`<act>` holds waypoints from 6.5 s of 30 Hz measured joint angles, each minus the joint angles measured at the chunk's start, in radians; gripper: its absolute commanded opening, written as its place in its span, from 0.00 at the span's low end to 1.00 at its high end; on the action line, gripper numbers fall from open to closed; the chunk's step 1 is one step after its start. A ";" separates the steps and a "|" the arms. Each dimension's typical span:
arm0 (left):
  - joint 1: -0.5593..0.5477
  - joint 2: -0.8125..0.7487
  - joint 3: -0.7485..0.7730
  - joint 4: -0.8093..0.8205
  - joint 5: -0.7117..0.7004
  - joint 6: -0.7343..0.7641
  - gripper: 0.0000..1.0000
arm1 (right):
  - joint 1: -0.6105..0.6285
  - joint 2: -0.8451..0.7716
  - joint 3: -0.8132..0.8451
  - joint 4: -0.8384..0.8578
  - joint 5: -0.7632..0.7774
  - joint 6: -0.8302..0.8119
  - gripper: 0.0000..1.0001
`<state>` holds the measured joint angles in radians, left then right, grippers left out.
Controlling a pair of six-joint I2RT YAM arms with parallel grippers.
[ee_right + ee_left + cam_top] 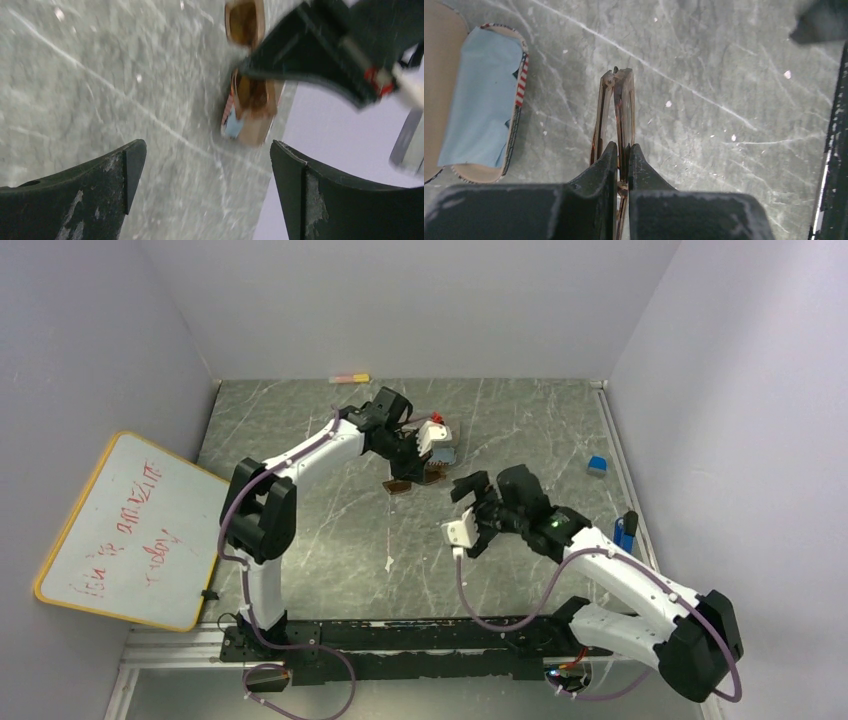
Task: Organize the sunglasses
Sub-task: Fold the sunglasses, then place the sunglasses in the sunglasses case.
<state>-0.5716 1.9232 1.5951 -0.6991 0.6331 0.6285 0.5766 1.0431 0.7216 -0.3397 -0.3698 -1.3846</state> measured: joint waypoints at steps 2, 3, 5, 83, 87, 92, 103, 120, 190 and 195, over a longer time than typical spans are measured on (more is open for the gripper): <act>-0.001 0.013 0.018 -0.014 0.029 -0.010 0.05 | 0.092 -0.021 -0.031 0.040 0.024 -0.008 1.00; -0.001 0.017 0.022 -0.019 0.036 -0.012 0.05 | 0.117 -0.017 -0.039 0.061 0.033 -0.008 1.00; -0.001 0.024 0.025 -0.031 0.057 -0.015 0.05 | 0.157 0.002 -0.066 0.130 0.063 -0.008 1.00; -0.033 0.031 0.038 -0.277 0.266 0.081 0.61 | 0.256 0.191 -0.098 0.388 0.216 0.023 0.43; -0.008 -0.032 0.035 -0.257 0.270 0.081 0.60 | 0.256 0.205 -0.098 0.405 0.225 0.042 0.43; 0.039 -0.187 -0.016 -0.202 0.266 0.060 0.64 | 0.254 0.247 -0.084 0.407 0.239 0.074 0.44; 0.254 -0.423 -0.245 0.076 0.202 -0.104 0.66 | 0.098 0.377 0.152 0.304 0.083 0.241 0.43; 0.380 -0.492 -0.451 0.183 0.250 -0.126 0.64 | -0.077 0.827 0.379 0.086 -0.223 0.463 0.41; 0.380 -0.542 -0.562 0.335 0.287 -0.086 0.62 | -0.071 0.844 0.475 0.402 0.216 0.301 0.41; 0.380 -0.537 -0.562 0.335 0.287 -0.085 0.62 | -0.074 0.849 0.475 0.402 0.216 0.287 0.41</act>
<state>-0.1921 1.3861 1.0332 -0.3641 0.9199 0.5430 0.5026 1.8919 1.1961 0.0620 -0.1539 -1.0973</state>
